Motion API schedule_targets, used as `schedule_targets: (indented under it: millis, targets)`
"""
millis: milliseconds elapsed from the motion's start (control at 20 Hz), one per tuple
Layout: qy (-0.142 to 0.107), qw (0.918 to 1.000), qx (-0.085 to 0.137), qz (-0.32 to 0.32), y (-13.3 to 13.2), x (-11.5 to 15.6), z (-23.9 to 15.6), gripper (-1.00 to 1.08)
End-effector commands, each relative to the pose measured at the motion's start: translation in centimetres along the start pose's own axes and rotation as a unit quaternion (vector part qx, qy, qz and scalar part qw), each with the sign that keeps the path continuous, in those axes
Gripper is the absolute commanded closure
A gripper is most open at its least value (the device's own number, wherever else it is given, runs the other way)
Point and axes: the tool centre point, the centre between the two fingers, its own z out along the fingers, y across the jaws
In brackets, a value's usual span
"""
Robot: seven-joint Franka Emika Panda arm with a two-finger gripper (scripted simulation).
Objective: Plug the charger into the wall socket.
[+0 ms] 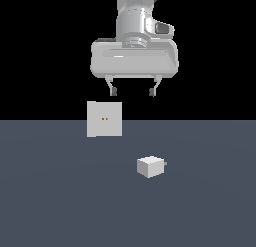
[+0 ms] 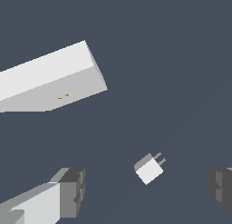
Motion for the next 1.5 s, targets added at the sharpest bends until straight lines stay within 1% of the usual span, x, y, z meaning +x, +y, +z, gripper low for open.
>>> schedule_targets:
  millis: [0, 400, 800, 1100, 1450]
  targets:
    - [0.0, 1.0, 0.0, 0.0, 0.0, 0.0, 0.0, -0.92]
    - [0.008, 0.9998, -0.004, 0.02, 0.3, -0.3, 0.4, -0.92]
    - [0.03, 0.9965, -0.015, 0.076, 1.0, -1.1, 1.6, -0.92]
    - [0.053, 0.9891, -0.027, 0.134, 1.6, -2.1, 2.9, -0.92]
    - [0.078, 0.9762, -0.041, 0.198, 2.2, -3.1, 4.3, -0.92]
